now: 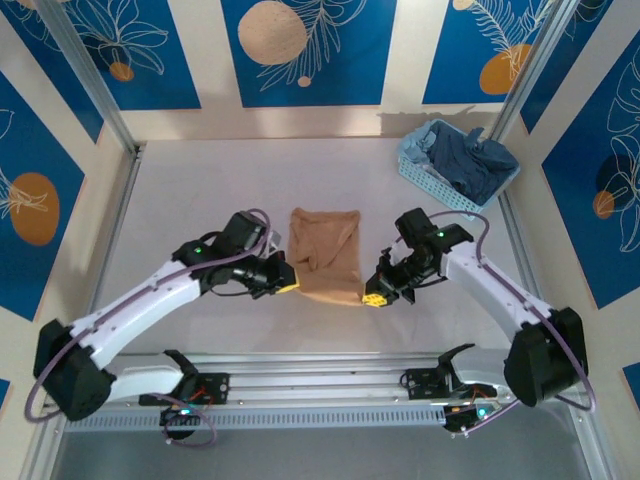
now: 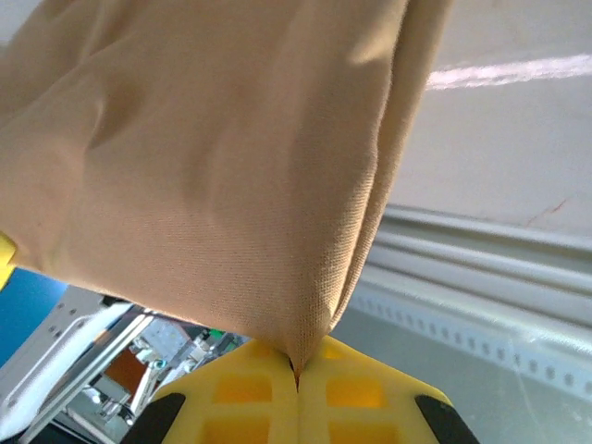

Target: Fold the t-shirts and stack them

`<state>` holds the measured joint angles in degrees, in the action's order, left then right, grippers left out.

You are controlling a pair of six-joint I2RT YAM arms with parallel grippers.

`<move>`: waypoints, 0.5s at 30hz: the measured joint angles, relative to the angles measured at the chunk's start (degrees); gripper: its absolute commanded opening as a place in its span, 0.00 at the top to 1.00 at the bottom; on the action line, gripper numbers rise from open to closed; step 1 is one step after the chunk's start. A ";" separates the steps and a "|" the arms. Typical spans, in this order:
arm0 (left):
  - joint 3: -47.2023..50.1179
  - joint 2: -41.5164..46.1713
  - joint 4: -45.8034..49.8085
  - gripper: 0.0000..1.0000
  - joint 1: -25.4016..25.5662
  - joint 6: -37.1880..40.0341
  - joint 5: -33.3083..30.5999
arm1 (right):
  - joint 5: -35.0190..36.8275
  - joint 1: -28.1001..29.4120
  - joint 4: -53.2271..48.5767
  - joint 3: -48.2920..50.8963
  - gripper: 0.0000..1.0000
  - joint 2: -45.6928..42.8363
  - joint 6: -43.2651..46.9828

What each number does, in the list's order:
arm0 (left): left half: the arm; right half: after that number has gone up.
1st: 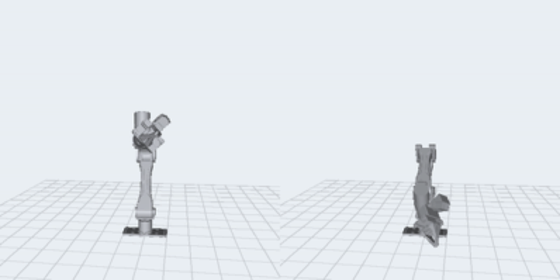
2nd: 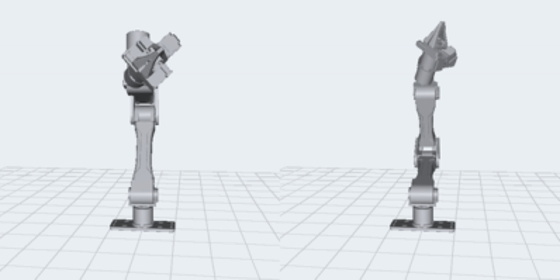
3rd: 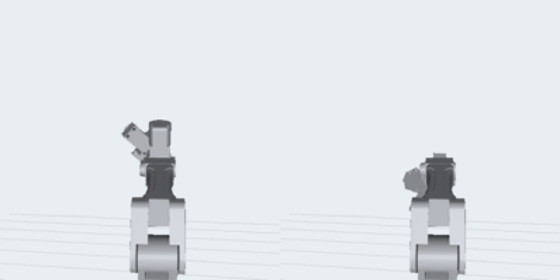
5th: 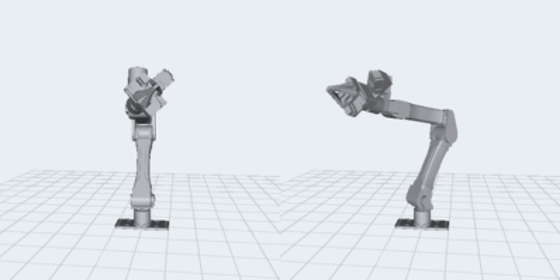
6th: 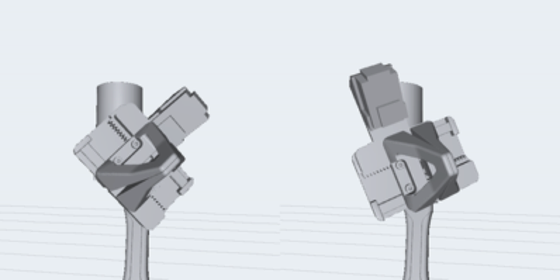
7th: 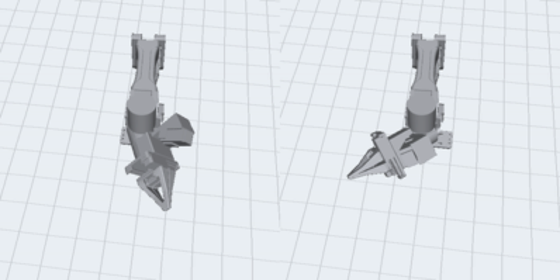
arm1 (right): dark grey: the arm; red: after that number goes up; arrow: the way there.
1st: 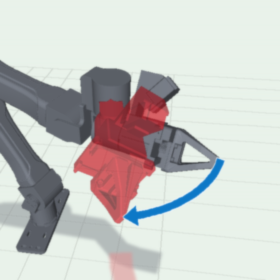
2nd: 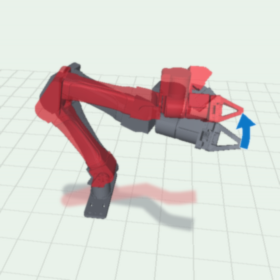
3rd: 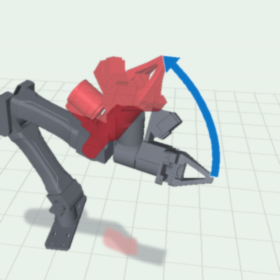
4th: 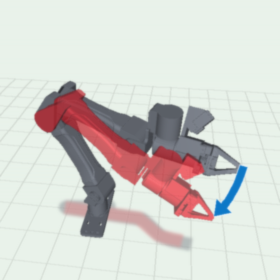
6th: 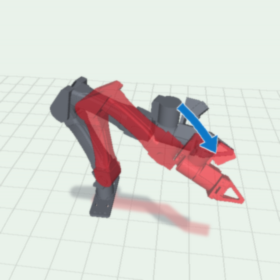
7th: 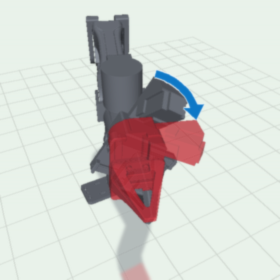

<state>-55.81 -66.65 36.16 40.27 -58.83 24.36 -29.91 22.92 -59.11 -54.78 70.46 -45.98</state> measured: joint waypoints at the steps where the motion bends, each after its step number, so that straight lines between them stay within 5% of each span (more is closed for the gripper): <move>1: -0.52 0.94 0.50 1.00 -0.15 -0.31 -0.70 | -0.59 -0.09 -0.74 -1.57 1.00 -0.66 -0.68; 6: -6.75 -3.54 0.81 1.00 -3.37 -1.09 -2.51 | -2.71 -1.64 -1.36 -9.55 1.00 3.93 -3.58; 15: -28.00 -33.66 1.36 0.98 -11.80 -0.66 -1.88 | -1.79 -9.62 -0.13 -32.39 1.00 35.89 -2.82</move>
<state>-83.81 -100.31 37.52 28.47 -59.48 22.48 -31.70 13.30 -59.24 -87.18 106.34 -48.80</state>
